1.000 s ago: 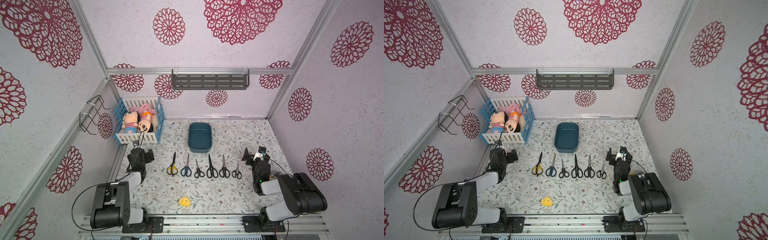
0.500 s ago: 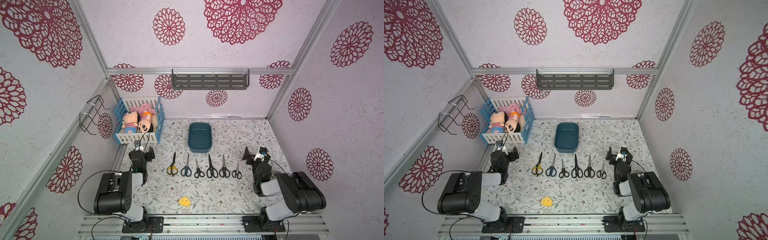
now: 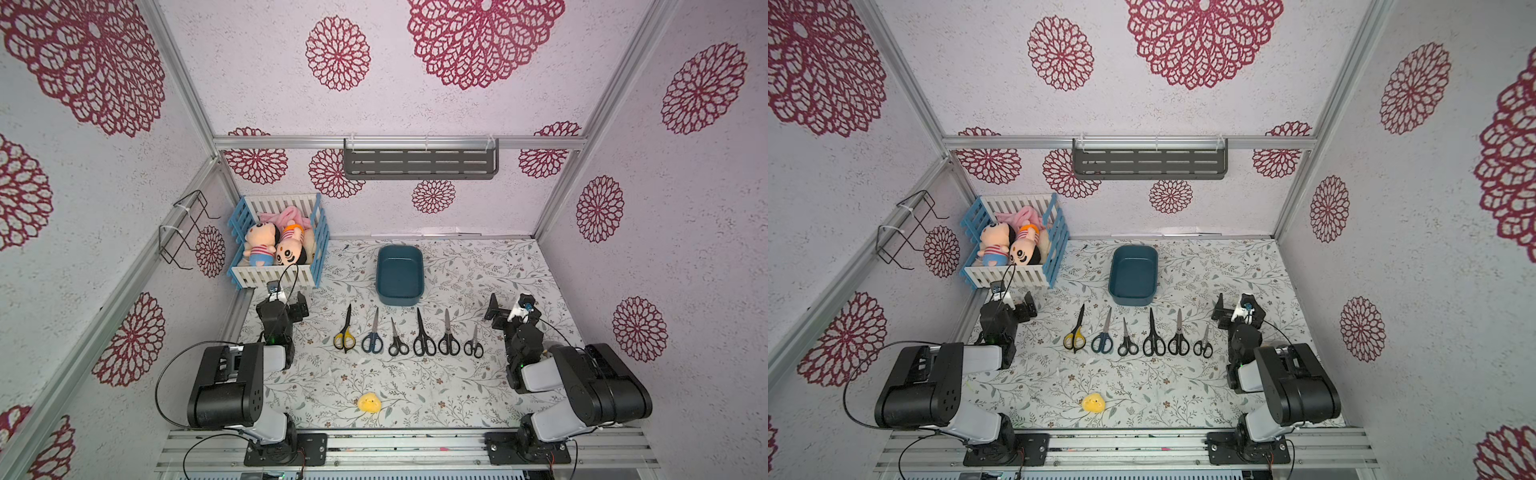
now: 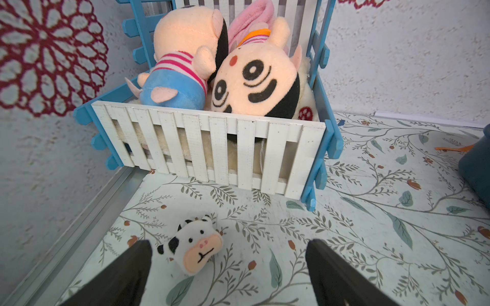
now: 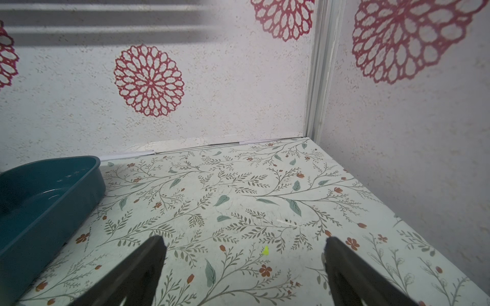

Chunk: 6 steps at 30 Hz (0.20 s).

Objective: Take the scissors out of the storage box
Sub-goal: Reset both arms

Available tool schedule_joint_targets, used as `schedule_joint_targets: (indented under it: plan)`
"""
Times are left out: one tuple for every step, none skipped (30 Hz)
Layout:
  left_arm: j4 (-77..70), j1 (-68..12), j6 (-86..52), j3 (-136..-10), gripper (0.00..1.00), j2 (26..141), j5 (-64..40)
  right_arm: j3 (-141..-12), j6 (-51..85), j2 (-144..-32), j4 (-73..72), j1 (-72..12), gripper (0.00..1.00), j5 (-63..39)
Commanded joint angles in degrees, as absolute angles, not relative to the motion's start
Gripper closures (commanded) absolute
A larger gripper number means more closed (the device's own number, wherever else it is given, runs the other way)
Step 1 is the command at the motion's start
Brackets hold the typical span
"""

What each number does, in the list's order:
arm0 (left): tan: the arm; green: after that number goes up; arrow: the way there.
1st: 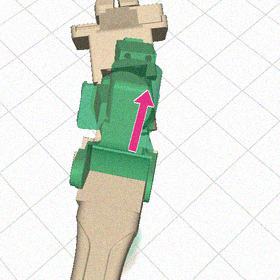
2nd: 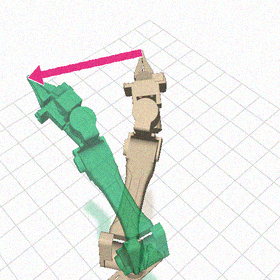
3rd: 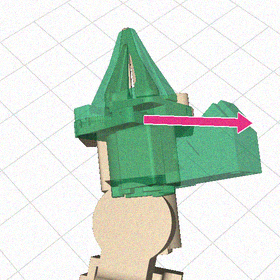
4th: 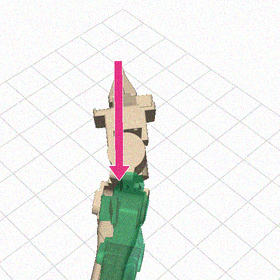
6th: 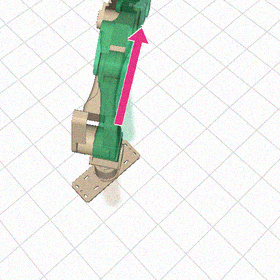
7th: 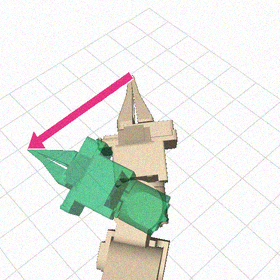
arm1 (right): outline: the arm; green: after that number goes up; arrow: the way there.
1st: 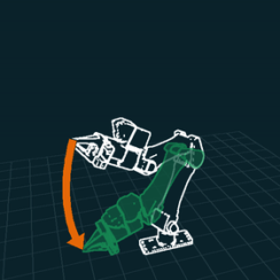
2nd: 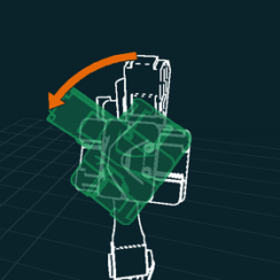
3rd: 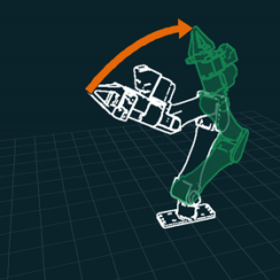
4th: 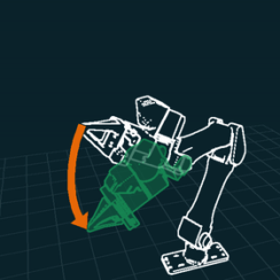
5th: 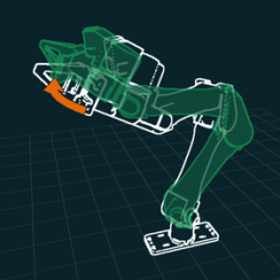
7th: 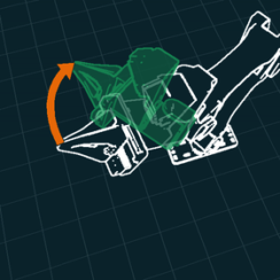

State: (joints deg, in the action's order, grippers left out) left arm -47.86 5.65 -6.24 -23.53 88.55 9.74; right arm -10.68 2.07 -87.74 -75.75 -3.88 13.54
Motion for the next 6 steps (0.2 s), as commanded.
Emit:
schedule_joint_targets:
  plan:
    - [-48.73, 6.33, -6.35, -24.85, 0.03, 89.05, 9.17, -11.12, 1.30, -87.71, -78.02, -3.69, 0.01, 12.85]
    - [-48.64, 6.33, -6.33, -24.96, 0.03, 89.20, 9.14, -11.17, 1.27, -87.71, -77.98, -3.69, 0.01, 12.84]
    - [-48.67, 6.39, -6.42, -24.96, 0.03, 89.14, 9.02, -11.25, 1.24, -87.80, -77.95, -3.69, 0.01, 12.91]
    - [-48.84, 6.38, -6.42, -24.65, 0.03, 88.83, 9.02, -11.25, 1.23, -87.80, -77.96, -3.69, 0.01, 12.89]
    - [-48.95, 6.39, -6.42, -24.38, 0.03, 88.47, 9.26, -11.25, 1.22, -87.78, -77.96, -3.69, 0.01, 12.95]
    - [-48.68, 6.41, -6.50, -24.32, 0.03, 88.34, 9.29, -11.16, 1.23, -87.73, -77.96, -3.69, 0.01, 12.95]
